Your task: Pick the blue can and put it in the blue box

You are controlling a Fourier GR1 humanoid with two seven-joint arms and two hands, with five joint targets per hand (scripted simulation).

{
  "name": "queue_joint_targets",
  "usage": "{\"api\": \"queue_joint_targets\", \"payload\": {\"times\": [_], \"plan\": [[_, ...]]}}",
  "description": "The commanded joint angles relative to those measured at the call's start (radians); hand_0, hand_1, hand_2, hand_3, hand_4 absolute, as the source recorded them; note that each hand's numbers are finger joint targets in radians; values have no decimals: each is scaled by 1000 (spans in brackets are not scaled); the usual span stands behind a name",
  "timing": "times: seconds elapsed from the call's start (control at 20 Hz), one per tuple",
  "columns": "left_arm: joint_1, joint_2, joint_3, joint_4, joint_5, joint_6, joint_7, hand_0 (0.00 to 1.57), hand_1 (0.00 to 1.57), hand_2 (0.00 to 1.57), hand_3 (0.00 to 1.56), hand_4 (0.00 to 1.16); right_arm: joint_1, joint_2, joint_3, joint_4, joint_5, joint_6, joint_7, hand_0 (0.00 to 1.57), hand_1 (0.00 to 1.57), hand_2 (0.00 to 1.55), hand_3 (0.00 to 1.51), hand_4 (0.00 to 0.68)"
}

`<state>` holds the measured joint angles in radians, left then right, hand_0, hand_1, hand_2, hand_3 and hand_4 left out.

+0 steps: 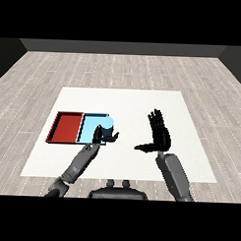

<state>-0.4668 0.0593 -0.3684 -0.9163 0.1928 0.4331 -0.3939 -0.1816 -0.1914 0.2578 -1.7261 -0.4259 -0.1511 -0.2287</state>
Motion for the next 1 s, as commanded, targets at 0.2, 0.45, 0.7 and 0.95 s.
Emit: {"api": "queue_joint_targets", "payload": {"times": [0.2, 0.45, 0.7, 0.95], "plan": [[-33, 134, 112, 58, -14, -47, 61, 1571, 1571, 1571, 1492, 1145, 136, -45, -107, -64, 5, 22, -50, 0, 0, 0, 0, 0], [-136, 210, 218, 234, 20, -45, 181, 1571, 1571, 1571, 1503, 1086, 125, -40, -138, -67, -21, 3, -1, 0, 0, 0, 0, 0], [-211, 197, 249, 474, -15, -66, 167, 1571, 1571, 1571, 1508, 1058, 83, -17, -141, 13, 14, 19, -36, 0, 0, 0, 0, 0], [-319, 259, 238, 662, -75, -75, 253, 1571, 1571, 1548, 1401, 991, 100, -27, -169, 5, -10, 17, 4, 0, 0, 0, 0, 0]]}}
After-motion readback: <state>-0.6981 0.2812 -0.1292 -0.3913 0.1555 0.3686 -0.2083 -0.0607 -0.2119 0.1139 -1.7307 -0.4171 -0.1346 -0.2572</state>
